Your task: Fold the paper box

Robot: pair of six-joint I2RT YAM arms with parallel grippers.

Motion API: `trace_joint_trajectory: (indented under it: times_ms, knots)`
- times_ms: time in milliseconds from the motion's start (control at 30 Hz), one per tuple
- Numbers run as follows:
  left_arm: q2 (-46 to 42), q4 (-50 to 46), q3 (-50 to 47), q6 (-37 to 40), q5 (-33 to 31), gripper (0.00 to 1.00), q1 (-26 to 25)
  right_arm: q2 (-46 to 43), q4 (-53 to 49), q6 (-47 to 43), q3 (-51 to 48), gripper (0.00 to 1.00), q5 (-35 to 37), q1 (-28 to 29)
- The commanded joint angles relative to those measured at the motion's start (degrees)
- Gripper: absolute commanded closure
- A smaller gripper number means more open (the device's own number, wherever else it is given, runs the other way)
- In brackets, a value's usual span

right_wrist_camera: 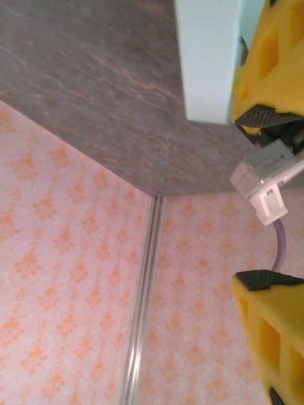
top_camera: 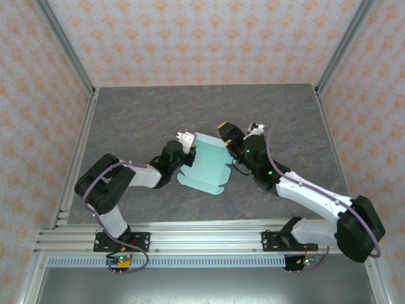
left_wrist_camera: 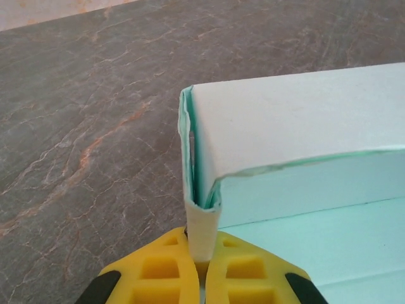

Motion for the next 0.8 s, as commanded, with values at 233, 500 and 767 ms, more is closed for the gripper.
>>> trace_joint_trajectory:
  times_ms: [233, 500, 767]
  knots:
    - [0.0, 4.5, -5.2, 3.9, 9.8, 0.99, -0.3, 22.0, -52.3, -45.4, 35.4, 0.35, -27.3, -13.0]
    - [1.6, 5.7, -3.8, 4.2, 9.9, 0.95, -0.3, 34.8, -52.4, -54.9, 38.8, 0.35, -37.4, -11.4]
    - [4.2, 8.2, -1.2, 2.5, 11.6, 0.88, -0.3, 40.8, -54.9, -56.8, 42.8, 0.41, -37.5, -11.2]
